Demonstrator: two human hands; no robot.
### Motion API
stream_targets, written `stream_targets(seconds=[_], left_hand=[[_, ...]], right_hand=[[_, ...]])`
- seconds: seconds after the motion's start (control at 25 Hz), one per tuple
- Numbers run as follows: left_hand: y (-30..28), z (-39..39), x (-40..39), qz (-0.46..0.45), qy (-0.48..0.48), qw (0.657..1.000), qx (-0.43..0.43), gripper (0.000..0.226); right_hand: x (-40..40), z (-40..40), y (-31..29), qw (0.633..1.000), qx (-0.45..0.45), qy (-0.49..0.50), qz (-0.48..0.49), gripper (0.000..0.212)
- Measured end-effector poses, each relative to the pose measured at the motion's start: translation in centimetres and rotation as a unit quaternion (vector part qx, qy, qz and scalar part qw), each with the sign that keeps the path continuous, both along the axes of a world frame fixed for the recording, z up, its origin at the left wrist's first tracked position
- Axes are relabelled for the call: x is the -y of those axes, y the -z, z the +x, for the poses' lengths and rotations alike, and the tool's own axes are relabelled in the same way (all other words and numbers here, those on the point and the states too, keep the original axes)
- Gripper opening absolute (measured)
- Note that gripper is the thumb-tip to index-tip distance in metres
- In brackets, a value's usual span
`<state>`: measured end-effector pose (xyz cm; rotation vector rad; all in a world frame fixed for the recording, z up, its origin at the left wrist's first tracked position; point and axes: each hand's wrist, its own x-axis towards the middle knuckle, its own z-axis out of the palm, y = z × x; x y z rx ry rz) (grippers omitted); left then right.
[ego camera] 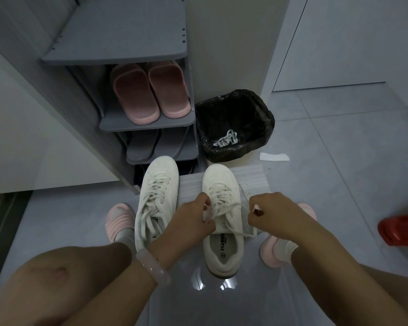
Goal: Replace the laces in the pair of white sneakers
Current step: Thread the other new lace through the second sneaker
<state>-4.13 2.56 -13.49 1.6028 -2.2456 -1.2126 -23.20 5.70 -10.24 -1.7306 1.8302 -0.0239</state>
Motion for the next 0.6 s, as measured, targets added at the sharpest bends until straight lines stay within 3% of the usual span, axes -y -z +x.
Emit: stream_targets(seconds=[0.24, 0.44, 0.6], left_hand=[[0.2, -0.7, -0.1, -0.111, 0.04, 0.992, 0.041, 0.032], [0.5, -0.9, 0.6, -0.072, -0.012, 0.997, -0.023, 0.01], [0.7, -0.6, 1.0, -0.03, 0.046, 0.998, -0.02, 0.007]], right_hand=[[0.4, 0.5, 0.5, 0.994, 0.043, 0.076, -0.063, 0.038], [-0.2, 2.5, 2.1, 0.999, 0.022, 0.029, -0.021, 0.038], [-0.4, 2.5, 2.4, 0.998, 0.044, 0.033, -0.005, 0.042]])
